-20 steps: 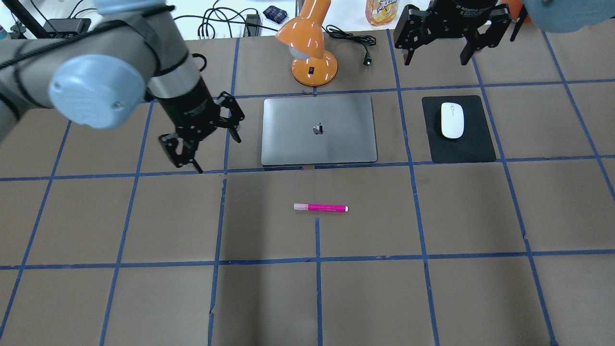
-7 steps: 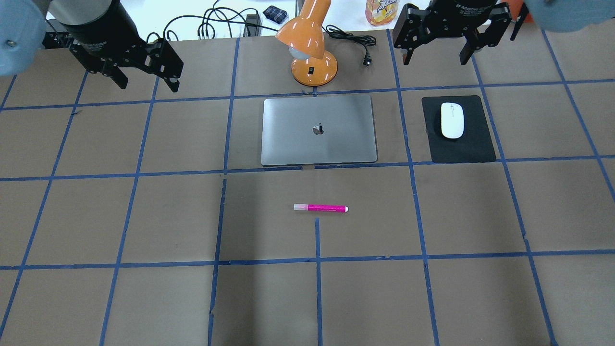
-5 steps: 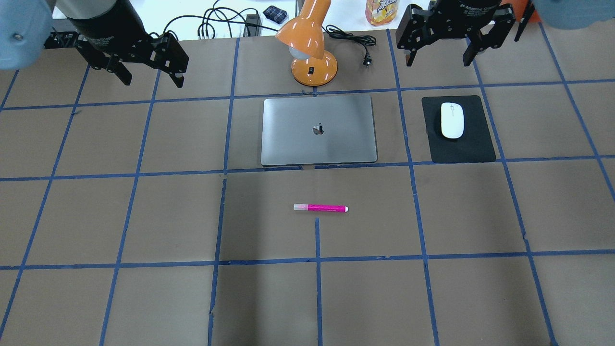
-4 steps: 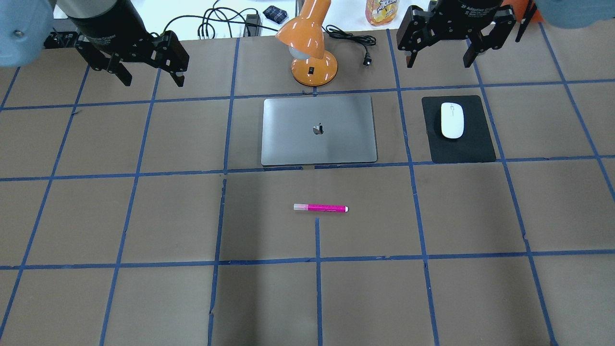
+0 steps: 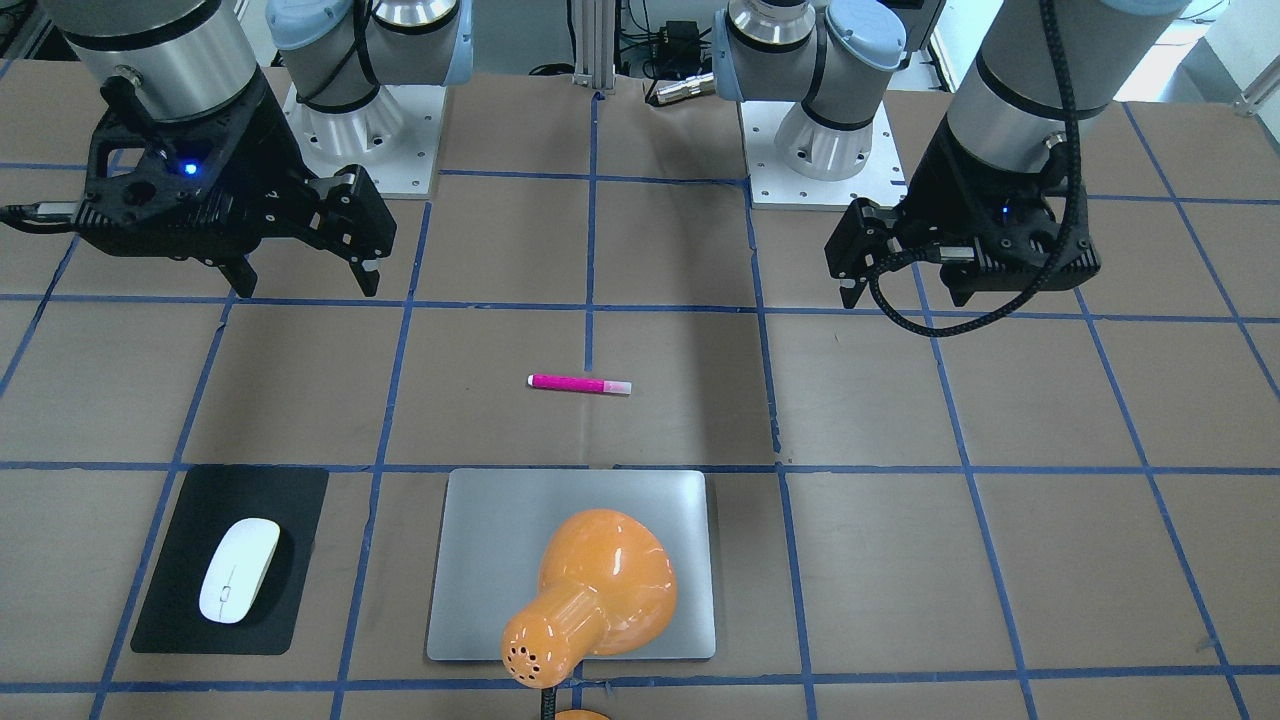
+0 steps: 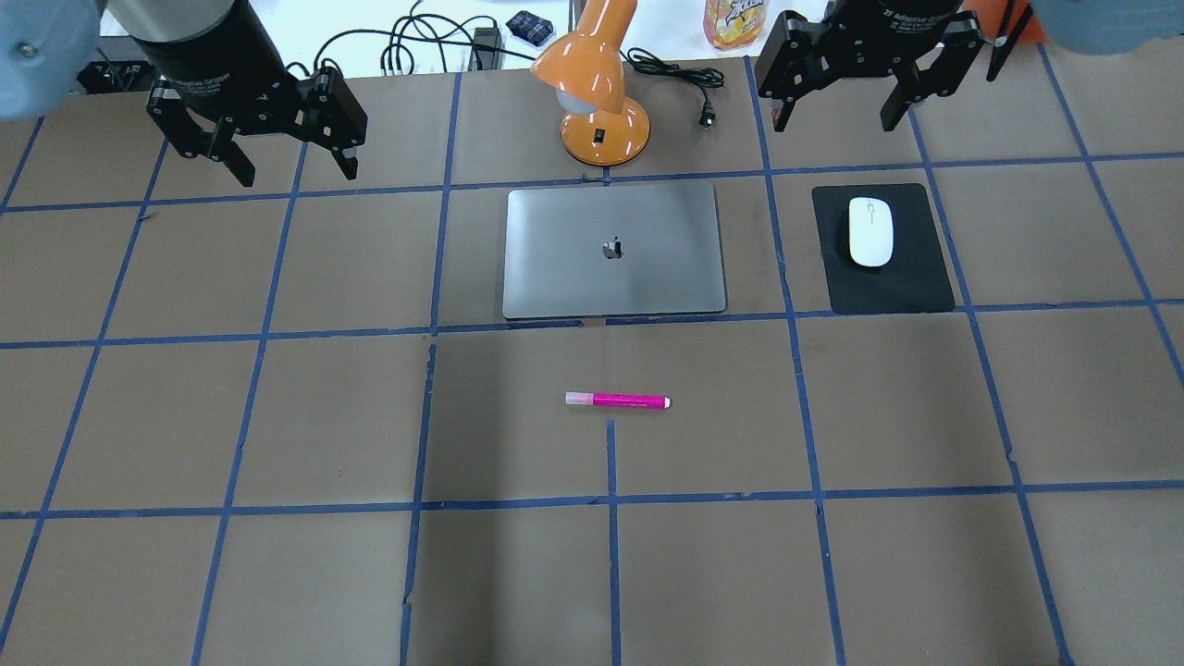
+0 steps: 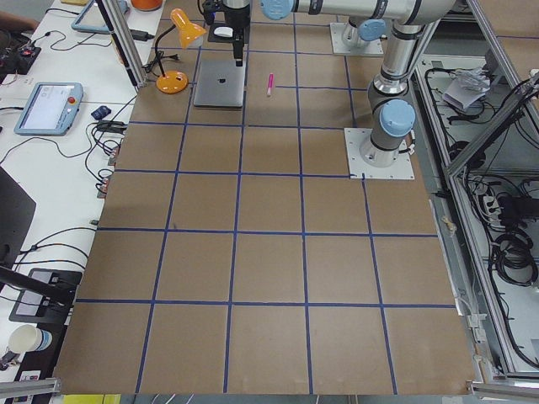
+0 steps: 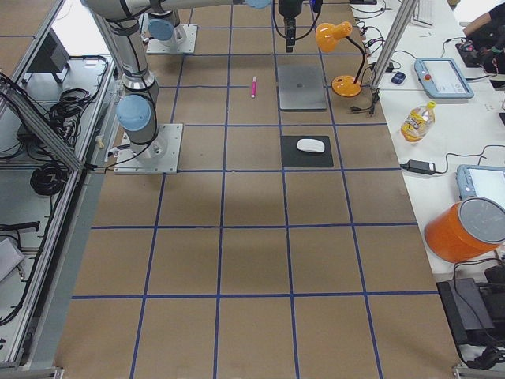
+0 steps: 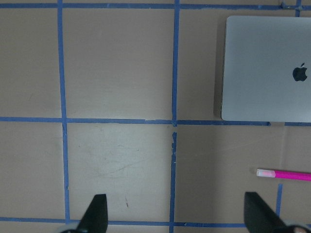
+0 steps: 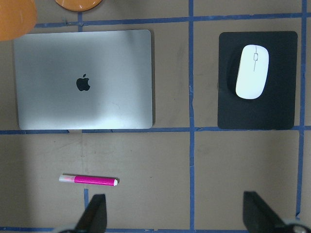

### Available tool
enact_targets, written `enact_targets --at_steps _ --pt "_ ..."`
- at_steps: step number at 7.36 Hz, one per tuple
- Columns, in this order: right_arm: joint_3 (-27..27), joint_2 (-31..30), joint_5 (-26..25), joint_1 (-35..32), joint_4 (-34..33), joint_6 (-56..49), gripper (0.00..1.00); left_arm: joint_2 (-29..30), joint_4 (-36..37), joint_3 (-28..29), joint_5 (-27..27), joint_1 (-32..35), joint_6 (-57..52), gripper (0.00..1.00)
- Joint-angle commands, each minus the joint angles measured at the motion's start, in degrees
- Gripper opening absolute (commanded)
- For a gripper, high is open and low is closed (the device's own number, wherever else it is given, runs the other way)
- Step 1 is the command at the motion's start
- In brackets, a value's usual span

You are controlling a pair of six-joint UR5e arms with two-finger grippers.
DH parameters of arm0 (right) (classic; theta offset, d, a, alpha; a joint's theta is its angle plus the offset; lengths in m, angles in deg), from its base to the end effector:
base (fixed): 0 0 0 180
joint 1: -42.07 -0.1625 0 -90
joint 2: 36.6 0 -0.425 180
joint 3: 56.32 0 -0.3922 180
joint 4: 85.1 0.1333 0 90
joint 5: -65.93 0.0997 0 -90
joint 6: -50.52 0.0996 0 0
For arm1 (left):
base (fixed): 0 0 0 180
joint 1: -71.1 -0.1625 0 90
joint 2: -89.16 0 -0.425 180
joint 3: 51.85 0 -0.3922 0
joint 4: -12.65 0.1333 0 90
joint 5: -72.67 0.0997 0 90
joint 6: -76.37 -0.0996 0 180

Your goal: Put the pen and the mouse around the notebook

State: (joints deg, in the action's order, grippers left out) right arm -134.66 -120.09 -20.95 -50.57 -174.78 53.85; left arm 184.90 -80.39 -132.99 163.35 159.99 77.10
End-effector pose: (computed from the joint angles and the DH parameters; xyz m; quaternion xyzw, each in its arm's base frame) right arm 0.1637 -0.5396 0.5293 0.0049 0.9987 -0.0406 0.0294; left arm -0.1217 -0.5364 0.5073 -0.0161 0.9999 -0.0007 0.0059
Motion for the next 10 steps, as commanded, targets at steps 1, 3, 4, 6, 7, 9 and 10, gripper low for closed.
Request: enact_targets --at_steps 1,3,4,6,7,9,10 --pt "-0.2 0.0 0.1 0.1 -0.2 -0.1 1.0 -1.4 -0.6 -1.4 0.0 0.4 0.1 1.0" --pt "-0.2 0.0 0.0 0.3 -0.2 -1.3 1.0 -3.8 0.5 -6.0 0.1 0.7 0.1 1.0" --pt "-0.2 0.1 0.2 0.0 -0.3 -1.3 1.0 -4.2 0.8 -5.4 0.3 0.7 0.2 1.0" --pt "-0.2 0.0 0.0 0.0 -0.3 -1.3 1.0 -3.2 1.1 -4.8 0.2 0.8 0.1 1.0" --pt "-0.2 0.1 0.0 0.0 -0.3 -1.3 1.0 -3.5 0.8 -4.9 0.2 0.8 0.1 1.0" --pt "-0.1 0.1 0.3 0.1 -0.4 -1.1 1.0 -3.3 1.0 -4.8 0.3 0.9 0.2 1.0" --pt "-0.2 0.0 0.2 -0.3 -0.4 -0.9 1.0 -3.0 1.0 -4.9 0.9 0.8 0.1 1.0"
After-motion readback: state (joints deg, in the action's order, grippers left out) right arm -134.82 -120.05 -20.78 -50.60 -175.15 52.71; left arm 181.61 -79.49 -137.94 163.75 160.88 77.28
